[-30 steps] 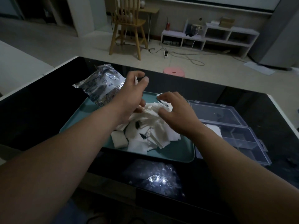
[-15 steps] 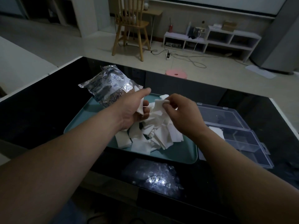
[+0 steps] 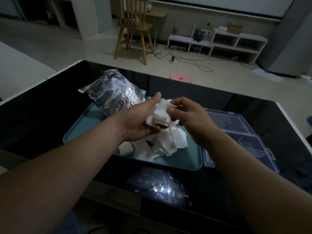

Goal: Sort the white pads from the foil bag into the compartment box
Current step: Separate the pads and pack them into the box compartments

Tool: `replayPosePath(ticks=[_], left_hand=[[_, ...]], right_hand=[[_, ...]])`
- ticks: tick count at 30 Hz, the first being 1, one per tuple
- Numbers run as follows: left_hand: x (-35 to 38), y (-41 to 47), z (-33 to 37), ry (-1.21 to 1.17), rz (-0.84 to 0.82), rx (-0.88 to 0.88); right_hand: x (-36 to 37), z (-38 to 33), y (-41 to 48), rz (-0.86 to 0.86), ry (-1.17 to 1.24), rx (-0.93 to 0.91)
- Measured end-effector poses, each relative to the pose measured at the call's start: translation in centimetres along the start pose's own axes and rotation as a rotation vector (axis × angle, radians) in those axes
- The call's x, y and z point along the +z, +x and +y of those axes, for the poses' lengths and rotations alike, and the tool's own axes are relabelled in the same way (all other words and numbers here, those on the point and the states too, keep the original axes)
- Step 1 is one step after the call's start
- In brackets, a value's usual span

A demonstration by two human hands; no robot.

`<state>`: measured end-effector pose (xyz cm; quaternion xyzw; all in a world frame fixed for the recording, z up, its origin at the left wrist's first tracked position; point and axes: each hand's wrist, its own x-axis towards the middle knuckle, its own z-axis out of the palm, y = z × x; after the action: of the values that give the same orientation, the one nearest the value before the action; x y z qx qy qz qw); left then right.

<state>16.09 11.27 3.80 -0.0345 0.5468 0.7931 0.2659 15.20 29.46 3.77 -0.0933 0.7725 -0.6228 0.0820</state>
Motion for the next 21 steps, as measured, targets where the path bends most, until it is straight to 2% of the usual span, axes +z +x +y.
replayPosePath(ticks=[6,8,11,13,15,18,21], left_hand=[[-0.1,-0.2,-0.3,-0.010,-0.152,-0.008],[0.0,-0.2,-0.5,0.008,-0.125,-0.010],[0.0,0.1,-0.9,0.030,-0.017,-0.034],[-0.1,0.1,-0.8,-0.019,0.017,-0.039],[-0.2,-0.1,-0.7,-0.012,0.007,-0.025],[0.1,-0.2,-1.2,0.199,-0.023,0.011],[1.1,-0.5,-2.1,0.410,-0.071,0.062]], right_hand=[[0.8,0.2,0.1,-0.024,0.074,-0.021],[1.3,0.3,0.1,0.031,-0.067,-0.033],[1.4,0.2,-0.1,0.169,-0.414,-0.158],[0.8,0.0,-0.2,0.112,-0.490,-0.216],[0.1,-0.3,-0.5,-0.023,-0.439,-0.201],[0.0,-0.5,-0.9,-0.165,-0.277,-0.156],[0.7,-0.4,-0.8,-0.106,-0.385,-0.176]])
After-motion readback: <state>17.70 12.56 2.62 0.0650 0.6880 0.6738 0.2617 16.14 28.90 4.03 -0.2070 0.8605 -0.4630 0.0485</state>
